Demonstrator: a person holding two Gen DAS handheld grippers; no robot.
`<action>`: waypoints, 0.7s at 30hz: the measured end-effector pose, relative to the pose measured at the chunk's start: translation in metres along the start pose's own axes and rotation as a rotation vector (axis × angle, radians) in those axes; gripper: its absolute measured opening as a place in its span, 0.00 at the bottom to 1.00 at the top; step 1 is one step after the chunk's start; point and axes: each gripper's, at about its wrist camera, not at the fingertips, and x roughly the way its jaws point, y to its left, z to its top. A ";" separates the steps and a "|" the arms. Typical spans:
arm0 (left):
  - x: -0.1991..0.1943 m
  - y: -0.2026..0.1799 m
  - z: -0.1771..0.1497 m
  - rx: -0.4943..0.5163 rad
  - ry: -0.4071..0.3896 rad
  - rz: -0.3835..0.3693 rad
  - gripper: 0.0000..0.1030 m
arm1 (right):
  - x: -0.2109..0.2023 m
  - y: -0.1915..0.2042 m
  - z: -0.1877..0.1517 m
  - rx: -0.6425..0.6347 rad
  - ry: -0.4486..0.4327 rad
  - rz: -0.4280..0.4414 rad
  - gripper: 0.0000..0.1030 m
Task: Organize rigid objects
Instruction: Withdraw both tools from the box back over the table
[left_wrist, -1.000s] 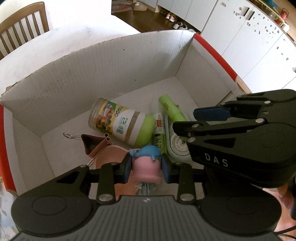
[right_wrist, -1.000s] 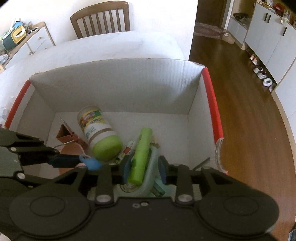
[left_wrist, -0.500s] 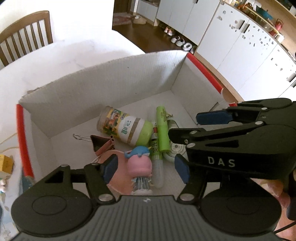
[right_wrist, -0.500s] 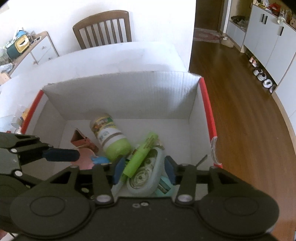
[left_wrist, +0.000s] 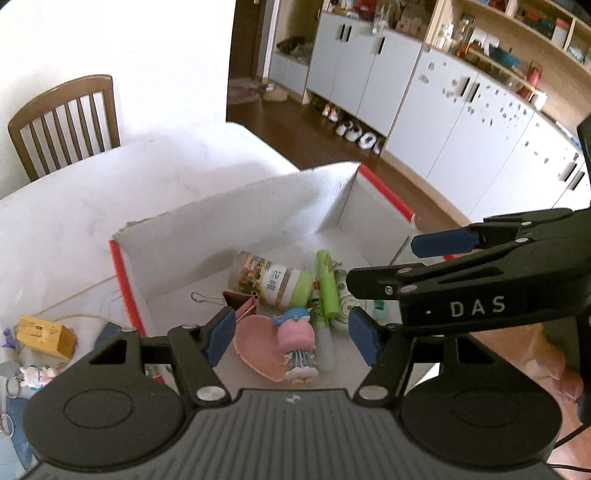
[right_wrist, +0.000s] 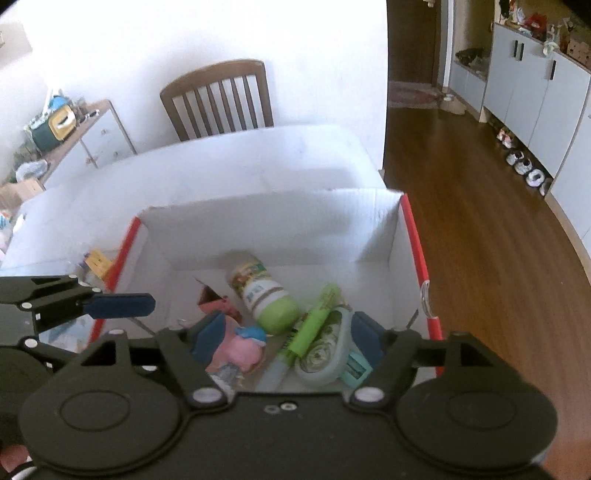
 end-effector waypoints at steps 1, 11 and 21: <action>-0.005 0.002 -0.001 -0.005 -0.008 -0.006 0.65 | -0.004 0.002 0.000 0.001 -0.008 0.001 0.76; -0.055 0.030 -0.017 -0.006 -0.096 -0.004 0.70 | -0.037 0.033 -0.008 0.031 -0.079 0.006 0.87; -0.099 0.075 -0.040 -0.026 -0.175 0.034 0.76 | -0.059 0.080 -0.020 0.029 -0.187 0.095 0.98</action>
